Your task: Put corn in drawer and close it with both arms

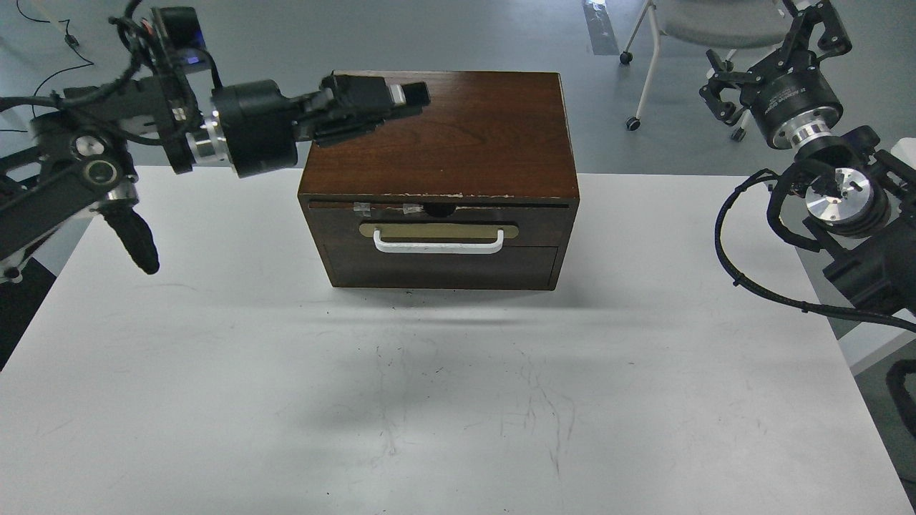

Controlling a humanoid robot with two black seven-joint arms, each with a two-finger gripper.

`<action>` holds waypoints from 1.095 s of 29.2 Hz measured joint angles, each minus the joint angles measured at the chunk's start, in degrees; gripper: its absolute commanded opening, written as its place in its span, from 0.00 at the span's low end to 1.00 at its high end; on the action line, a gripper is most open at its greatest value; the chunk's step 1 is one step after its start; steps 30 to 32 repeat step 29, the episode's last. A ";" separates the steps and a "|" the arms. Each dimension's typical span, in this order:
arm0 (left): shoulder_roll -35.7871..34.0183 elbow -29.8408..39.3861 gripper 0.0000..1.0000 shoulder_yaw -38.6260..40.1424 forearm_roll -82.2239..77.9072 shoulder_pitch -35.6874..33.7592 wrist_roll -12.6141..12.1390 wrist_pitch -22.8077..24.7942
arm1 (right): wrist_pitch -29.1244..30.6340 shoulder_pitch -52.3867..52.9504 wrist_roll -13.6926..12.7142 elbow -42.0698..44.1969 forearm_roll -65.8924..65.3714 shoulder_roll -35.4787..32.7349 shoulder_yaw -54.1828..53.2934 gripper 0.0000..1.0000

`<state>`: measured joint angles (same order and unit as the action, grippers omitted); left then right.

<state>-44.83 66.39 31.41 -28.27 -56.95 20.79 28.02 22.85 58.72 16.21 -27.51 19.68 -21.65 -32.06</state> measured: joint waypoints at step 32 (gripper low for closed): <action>7.70 -44.15 0.97 0.29 50.05 7.40 -1.28 -0.02 | 1.33 -5.51 -3.35 -0.02 6.19 1.74 -8.85 1.00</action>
